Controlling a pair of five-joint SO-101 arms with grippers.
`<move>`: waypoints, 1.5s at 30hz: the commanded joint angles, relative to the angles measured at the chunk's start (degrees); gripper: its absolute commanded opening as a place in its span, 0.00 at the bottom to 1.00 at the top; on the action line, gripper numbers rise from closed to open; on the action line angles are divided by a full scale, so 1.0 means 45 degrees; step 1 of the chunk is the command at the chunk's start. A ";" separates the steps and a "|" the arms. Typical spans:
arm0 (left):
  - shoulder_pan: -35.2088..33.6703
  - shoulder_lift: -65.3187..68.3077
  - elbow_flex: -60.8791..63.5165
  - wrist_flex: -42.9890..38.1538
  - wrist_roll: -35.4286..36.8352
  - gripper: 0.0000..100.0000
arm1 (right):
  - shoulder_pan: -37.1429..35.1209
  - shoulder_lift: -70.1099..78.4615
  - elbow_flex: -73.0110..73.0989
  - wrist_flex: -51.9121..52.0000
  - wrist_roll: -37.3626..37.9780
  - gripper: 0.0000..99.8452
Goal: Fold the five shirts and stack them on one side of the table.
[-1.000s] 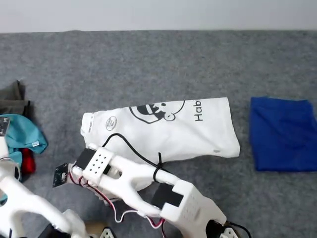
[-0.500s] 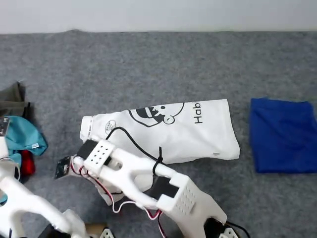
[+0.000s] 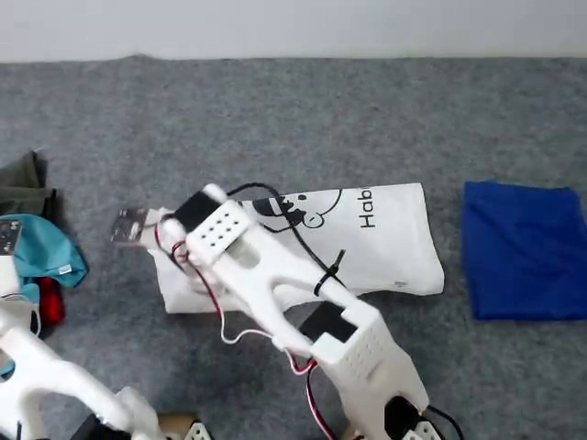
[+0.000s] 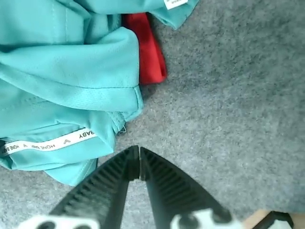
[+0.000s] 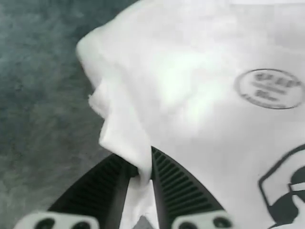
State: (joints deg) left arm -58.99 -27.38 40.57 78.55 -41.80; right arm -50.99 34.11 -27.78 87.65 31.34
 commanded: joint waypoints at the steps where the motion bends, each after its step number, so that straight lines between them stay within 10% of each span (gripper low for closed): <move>1: 0.0039 -0.0215 -0.0147 -0.0215 -0.0098 0.01 | 0.0596 -0.0928 -0.0664 -0.0947 0.0176 0.01; 21: 0.0039 -0.0254 -0.0107 -0.0137 -0.0098 0.01 | 0.3136 0.1416 -0.4005 -0.1065 -0.0977 0.18; 30: 0.0039 -0.0234 -0.0088 -0.0137 -0.0098 0.01 | 0.1553 0.1455 -0.6896 0.3448 -0.0996 0.07; 45: 0.0039 -0.0234 -0.0088 -0.0117 -0.0098 0.01 | -0.0107 0.2803 -0.4376 0.1788 -0.0918 0.01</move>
State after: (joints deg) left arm -58.99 -27.38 40.57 78.55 -41.80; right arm -53.36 45.80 -47.21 99.25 27.30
